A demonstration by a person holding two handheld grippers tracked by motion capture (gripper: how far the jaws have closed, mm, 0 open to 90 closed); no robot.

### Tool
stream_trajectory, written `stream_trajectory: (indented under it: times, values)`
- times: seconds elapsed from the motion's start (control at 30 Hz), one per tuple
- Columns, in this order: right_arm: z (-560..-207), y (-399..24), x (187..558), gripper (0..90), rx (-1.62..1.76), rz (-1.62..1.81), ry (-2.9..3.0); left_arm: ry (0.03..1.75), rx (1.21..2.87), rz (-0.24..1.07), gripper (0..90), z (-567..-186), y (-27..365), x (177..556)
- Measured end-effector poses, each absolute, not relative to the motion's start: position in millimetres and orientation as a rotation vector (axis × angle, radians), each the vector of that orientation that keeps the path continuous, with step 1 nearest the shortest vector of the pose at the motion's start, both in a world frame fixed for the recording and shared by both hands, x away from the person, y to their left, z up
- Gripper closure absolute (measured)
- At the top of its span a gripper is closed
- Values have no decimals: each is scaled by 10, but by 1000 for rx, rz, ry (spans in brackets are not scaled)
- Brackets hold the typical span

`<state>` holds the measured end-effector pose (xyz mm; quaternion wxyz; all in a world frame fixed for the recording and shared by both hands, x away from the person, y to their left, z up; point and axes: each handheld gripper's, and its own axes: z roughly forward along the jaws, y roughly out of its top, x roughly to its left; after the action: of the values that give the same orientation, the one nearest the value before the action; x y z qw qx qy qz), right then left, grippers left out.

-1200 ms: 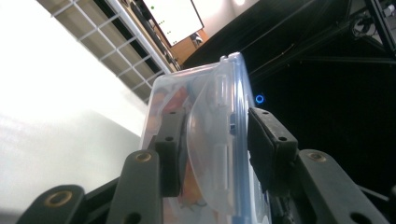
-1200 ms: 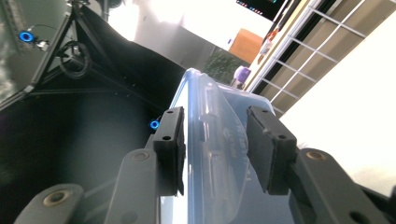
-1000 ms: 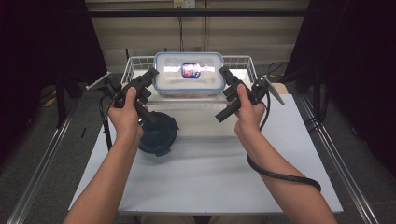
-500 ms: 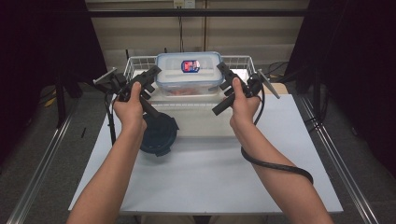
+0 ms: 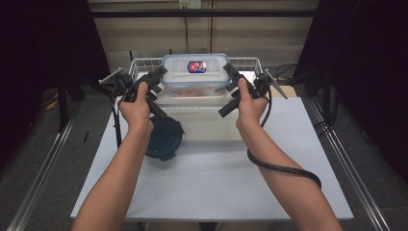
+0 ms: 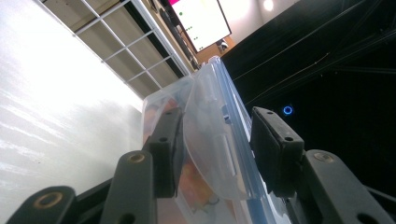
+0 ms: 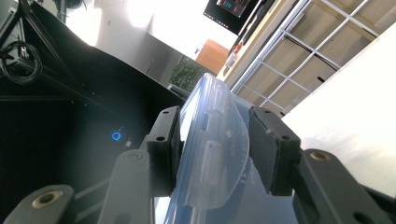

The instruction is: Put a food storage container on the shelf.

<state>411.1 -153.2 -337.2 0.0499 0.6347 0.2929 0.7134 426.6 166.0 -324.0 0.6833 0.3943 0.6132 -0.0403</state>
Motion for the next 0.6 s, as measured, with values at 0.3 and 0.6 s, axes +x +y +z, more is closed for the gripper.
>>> stream_trajectory:
  times: [0.3,0.6]
  values:
    - [-3383,-1520,4121,524,1934,2134,902,1379,881,-74,534,-3265,1623,4298]
    - [-3370,-1526,4107,497,1905,2105,954,1373,903,-46,522,-3247,1601,4290]
